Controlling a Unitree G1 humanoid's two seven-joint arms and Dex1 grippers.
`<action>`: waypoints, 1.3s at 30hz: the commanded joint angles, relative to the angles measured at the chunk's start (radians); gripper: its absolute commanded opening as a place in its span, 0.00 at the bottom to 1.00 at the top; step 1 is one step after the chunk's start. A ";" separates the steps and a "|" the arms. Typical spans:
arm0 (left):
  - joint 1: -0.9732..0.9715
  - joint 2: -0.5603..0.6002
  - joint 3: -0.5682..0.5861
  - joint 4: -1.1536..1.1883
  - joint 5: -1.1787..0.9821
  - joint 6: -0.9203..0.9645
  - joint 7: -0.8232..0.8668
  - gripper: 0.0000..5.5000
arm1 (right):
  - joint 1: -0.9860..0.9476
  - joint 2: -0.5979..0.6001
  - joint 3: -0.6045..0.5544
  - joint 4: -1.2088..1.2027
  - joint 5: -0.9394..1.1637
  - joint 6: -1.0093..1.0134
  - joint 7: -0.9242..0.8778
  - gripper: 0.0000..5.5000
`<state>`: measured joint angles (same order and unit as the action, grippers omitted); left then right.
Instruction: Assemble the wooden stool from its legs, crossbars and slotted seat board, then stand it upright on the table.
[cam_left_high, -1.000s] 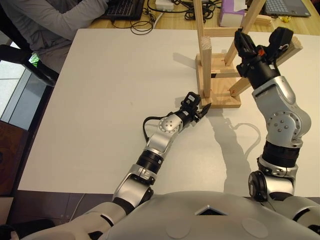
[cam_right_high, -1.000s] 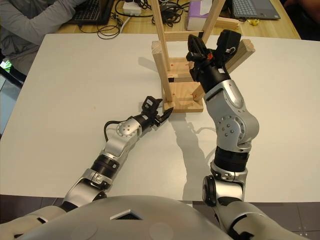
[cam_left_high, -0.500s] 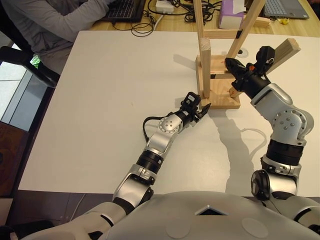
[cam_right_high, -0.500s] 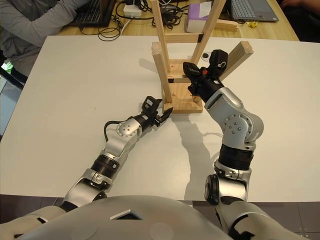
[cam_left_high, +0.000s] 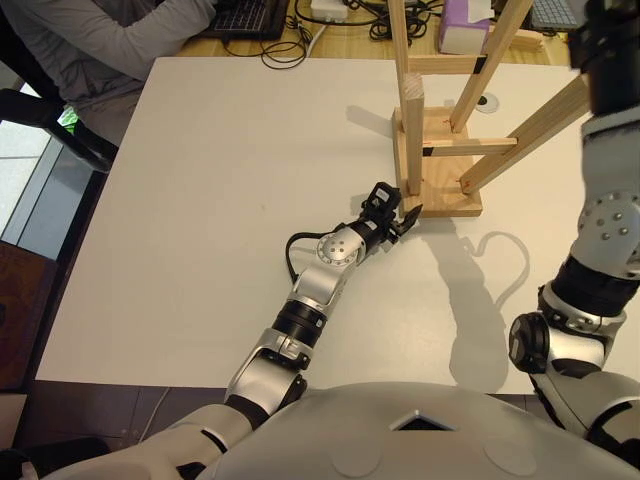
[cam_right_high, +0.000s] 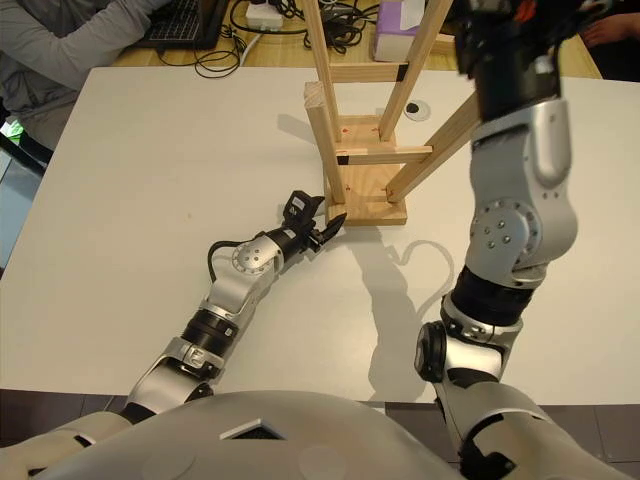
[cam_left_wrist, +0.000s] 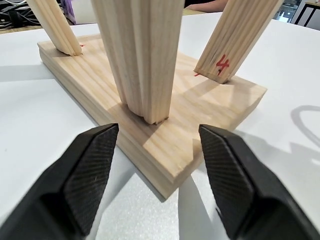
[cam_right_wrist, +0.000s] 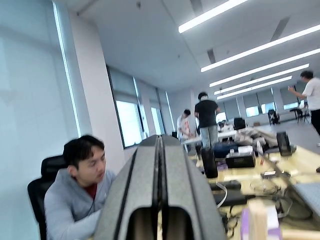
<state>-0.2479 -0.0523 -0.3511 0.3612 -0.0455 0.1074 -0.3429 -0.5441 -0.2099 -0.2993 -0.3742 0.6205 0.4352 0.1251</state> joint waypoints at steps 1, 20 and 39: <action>-0.002 -0.027 0.006 -0.036 -0.008 0.034 -0.007 0.54 | 0.002 -0.023 0.013 0.032 0.007 0.041 0.002 0.01; 0.016 -0.035 0.005 -0.033 -0.007 0.040 -0.006 0.54 | 0.198 -0.004 0.120 0.131 -0.037 0.239 0.023 0.01; 0.013 -0.034 0.015 -0.004 -0.005 0.019 -0.008 0.54 | 0.004 -0.273 -0.101 0.332 0.033 0.456 -0.078 0.01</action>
<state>-0.2450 -0.0518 -0.3352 0.3636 -0.0518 0.1243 -0.3550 -0.6469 -0.5127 -0.4353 -0.0133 0.6442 0.8187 0.0387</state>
